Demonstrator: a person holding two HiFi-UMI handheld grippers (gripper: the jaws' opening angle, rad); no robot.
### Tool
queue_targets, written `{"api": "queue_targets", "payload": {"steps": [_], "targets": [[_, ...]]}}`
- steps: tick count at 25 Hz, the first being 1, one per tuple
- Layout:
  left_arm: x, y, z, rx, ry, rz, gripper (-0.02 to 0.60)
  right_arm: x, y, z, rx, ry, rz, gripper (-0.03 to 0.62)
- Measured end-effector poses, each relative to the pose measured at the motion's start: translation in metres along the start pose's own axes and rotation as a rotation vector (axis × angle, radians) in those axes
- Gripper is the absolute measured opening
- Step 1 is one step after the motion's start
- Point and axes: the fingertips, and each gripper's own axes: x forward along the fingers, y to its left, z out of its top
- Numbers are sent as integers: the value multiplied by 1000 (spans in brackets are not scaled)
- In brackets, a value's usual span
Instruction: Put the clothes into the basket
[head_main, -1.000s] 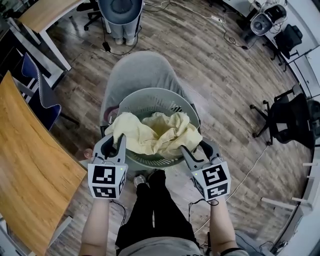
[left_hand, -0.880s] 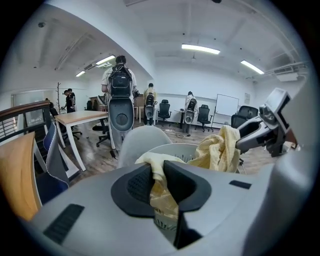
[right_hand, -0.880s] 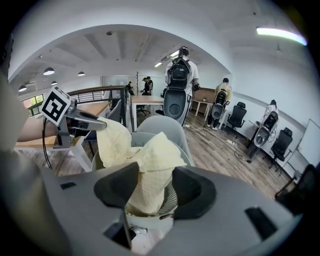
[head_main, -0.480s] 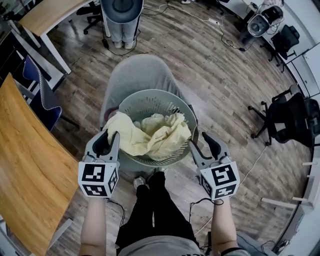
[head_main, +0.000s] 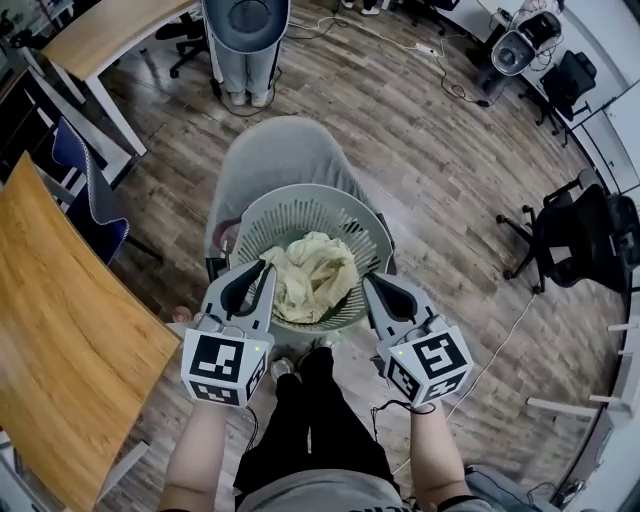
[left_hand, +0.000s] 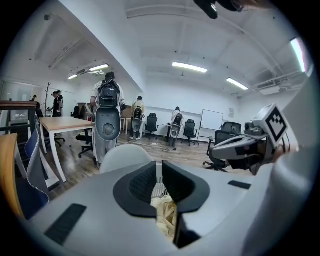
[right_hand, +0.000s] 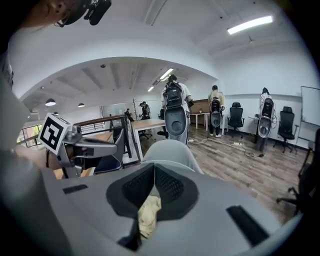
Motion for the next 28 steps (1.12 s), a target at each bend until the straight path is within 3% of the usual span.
{"api": "queue_targets", "payload": {"steps": [13, 22, 28], "targets": [[-21, -44, 25, 17, -24, -103, 14, -20, 41, 32, 77, -100, 146, 11], [-50, -75, 59, 57, -96, -182, 14, -42, 69, 65, 38, -177, 190, 9], [-66, -91, 79, 73, -137, -196, 14, -59, 81, 80, 17, -222, 213, 9]]}}
